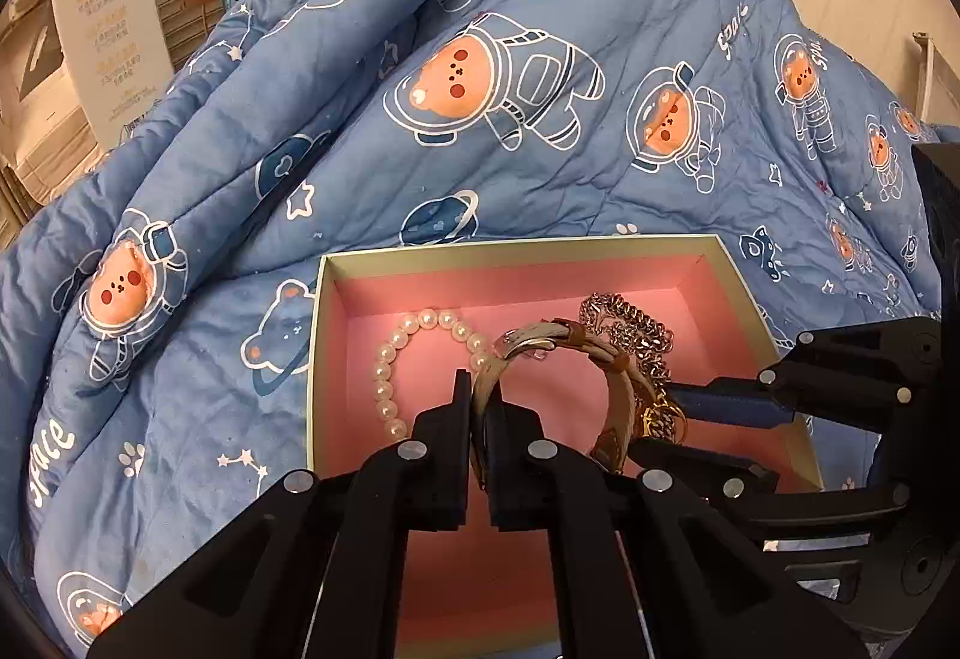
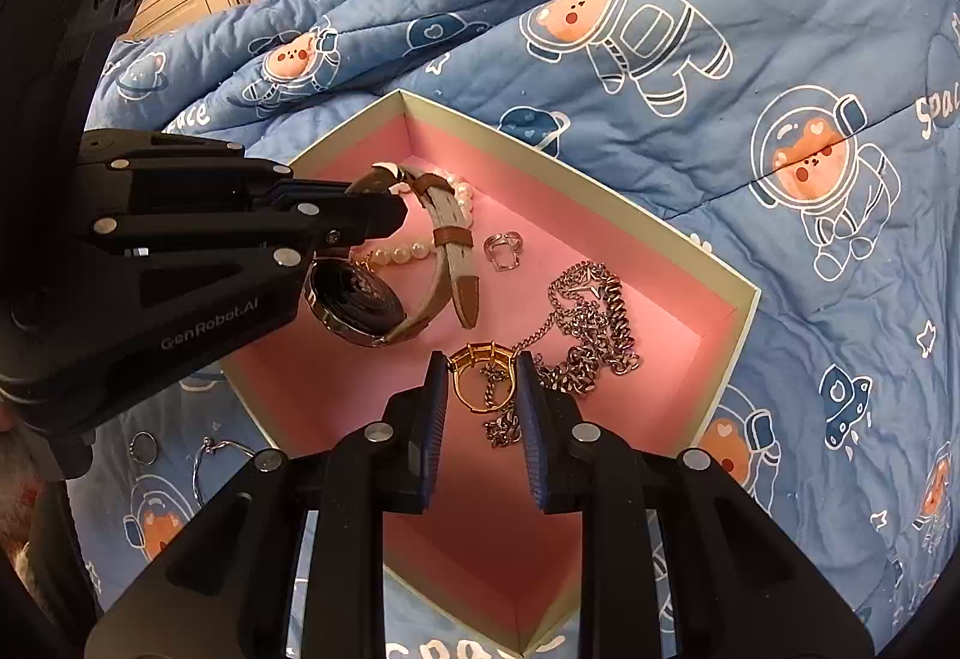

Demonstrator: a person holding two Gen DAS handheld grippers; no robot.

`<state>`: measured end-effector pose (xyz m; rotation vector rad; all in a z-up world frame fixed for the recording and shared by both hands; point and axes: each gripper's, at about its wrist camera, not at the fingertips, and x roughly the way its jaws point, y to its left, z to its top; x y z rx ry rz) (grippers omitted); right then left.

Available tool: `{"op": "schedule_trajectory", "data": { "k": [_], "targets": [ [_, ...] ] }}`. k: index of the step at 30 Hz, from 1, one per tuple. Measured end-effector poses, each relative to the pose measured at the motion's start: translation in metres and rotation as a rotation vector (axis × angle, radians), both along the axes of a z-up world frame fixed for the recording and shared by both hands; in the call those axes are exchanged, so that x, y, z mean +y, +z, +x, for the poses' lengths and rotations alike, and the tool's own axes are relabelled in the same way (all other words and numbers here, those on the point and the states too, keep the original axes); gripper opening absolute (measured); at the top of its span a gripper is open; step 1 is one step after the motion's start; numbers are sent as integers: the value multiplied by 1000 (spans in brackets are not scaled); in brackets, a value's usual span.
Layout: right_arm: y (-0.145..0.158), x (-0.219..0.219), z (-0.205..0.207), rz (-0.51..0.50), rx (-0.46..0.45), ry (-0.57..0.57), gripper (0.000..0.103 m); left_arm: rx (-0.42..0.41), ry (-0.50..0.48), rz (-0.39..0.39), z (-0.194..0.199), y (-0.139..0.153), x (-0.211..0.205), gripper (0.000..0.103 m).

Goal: Organize jewelry
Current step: 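Carry the watch and gold ring into the pink-lined box and open both tools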

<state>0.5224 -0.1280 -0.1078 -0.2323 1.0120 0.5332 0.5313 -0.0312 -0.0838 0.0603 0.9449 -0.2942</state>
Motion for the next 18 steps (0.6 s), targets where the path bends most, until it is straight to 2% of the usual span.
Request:
{"op": "schedule_trajectory", "data": {
  "k": [6,9,18],
  "targets": [
    [-5,4,4,-31,7,4,24,24,1,30,12,-2,-7,4],
    [-8,7,6,-38,6,3,24,39,28,-30,18,1,-2,4],
    [-14,17,10,-51,16,3,24,73,20,8,21,-12,-8,4]
  ]
}}
